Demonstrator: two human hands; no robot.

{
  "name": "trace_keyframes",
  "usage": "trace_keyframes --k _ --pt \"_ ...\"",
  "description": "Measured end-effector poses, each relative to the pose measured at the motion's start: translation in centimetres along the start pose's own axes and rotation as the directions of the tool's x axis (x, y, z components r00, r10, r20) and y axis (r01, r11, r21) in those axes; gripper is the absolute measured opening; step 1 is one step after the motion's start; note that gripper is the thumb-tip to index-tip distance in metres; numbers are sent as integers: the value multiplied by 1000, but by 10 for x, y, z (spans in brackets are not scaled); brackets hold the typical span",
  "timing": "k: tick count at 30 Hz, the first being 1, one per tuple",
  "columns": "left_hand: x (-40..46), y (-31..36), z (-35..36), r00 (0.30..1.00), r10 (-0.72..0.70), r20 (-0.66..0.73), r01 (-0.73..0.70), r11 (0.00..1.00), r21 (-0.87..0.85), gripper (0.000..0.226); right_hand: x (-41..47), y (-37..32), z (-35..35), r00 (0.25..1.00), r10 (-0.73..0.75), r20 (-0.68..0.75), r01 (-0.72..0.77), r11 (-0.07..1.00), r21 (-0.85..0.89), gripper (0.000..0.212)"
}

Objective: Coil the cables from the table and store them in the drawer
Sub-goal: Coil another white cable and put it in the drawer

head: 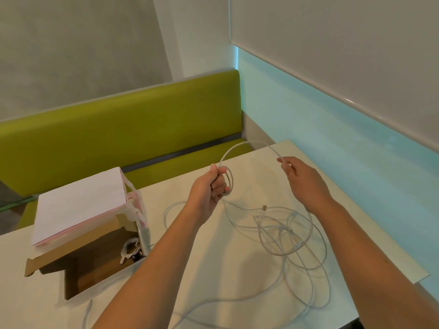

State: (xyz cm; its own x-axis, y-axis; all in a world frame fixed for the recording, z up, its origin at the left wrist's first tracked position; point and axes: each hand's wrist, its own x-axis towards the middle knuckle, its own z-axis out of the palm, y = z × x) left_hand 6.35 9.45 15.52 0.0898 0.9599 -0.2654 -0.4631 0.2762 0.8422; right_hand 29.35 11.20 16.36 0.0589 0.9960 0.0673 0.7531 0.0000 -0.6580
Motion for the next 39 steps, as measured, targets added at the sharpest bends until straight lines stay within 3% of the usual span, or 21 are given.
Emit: trace_keyframes --k 3,6,9,12,15,17,20,26,39 --pt "0 3 1 997 -46 60 55 986 -158 38 -3 18 11 979 72 190 -57 995 -85 25" --pt "-1 2 5 991 -82 105 100 978 -184 34 -14 27 29 945 118 305 -134 990 32 38" --pt "-3 -2 10 978 -133 159 158 974 -161 31 -23 14 43 971 85 223 -155 935 319 33" --pt "-7 -5 15 968 -175 182 196 975 -106 30 -30 -13 44 994 112 19 -105 847 521 45" --pt "-11 -2 18 965 -174 196 201 971 -129 33 -33 -19 39 988 83 -131 -29 927 373 48" --pt "-12 2 18 966 -142 215 183 966 -183 38 -32 -12 38 996 91 -10 -88 984 152 48" --pt "-9 7 18 978 -93 189 138 961 -238 40 -36 -5 40 963 141 230 -115 986 -124 48" --pt "-9 8 21 983 -65 170 108 959 -260 42 -44 -18 46 967 24 253 -11 999 -51 31" --pt "2 -7 20 1000 17 18 -13 980 -197 50 -52 -30 25 954 -56 294 146 945 -294 36"
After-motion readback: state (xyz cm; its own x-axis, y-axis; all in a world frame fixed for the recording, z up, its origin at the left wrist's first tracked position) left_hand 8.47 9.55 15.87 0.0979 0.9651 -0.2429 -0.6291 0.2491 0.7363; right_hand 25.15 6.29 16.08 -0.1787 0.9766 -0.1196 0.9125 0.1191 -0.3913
